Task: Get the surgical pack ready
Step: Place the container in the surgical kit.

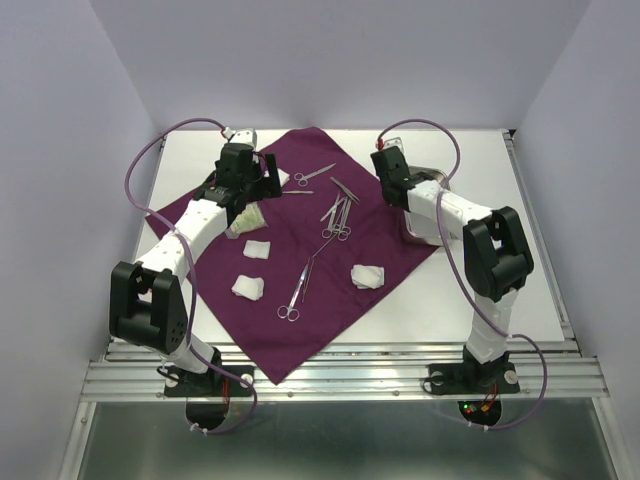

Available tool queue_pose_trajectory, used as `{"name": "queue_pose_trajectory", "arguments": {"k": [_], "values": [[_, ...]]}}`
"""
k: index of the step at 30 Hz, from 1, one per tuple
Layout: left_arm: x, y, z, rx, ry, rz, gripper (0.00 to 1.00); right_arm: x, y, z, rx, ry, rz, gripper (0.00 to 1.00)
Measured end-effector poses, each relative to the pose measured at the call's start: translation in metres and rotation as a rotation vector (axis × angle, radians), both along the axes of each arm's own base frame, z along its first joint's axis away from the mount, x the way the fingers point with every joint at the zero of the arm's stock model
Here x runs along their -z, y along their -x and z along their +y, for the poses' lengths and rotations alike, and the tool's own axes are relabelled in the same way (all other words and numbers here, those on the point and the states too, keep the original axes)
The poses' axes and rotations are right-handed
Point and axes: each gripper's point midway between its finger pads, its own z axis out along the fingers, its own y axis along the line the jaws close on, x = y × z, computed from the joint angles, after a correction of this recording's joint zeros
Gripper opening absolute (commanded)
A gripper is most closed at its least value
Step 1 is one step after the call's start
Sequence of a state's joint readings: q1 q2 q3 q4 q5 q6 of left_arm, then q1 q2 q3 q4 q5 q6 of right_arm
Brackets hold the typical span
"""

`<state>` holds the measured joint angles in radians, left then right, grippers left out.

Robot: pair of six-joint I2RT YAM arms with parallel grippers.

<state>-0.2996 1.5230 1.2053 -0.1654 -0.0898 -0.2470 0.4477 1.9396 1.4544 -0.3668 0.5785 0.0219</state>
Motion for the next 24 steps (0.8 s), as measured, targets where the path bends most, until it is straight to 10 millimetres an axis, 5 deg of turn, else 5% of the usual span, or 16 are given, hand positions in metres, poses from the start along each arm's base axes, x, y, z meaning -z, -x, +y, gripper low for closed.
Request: {"name": "queue_pose_trajectory", "arguments": {"k": [5, 11, 14, 15, 18, 24], "values": [[0.0, 0.0, -0.001, 0.003, 0.002, 0.001, 0.99, -0.01, -0.01, 0.01, -0.007, -0.033, -0.028, 0.01], [0.001, 0.001, -0.001, 0.004, 0.002, 0.004, 0.99, 0.008, -0.014, 0.019, 0.0, -0.063, 0.007, 0.03], [0.002, 0.001, 0.0, 0.003, 0.0, 0.008, 0.99, 0.017, -0.013, 0.021, 0.008, -0.066, 0.031, 0.23], [0.002, 0.002, 0.0, 0.003, -0.001, 0.011, 0.99, 0.018, -0.013, 0.023, 0.008, -0.069, 0.036, 0.4], [0.004, 0.002, 0.0, 0.003, -0.003, 0.017, 0.99, 0.018, -0.014, 0.028, 0.017, -0.093, 0.037, 0.63], [0.007, 0.003, 0.0, 0.001, -0.007, 0.026, 0.99, 0.011, -0.016, 0.042, -0.008, -0.143, 0.034, 0.75]]}}
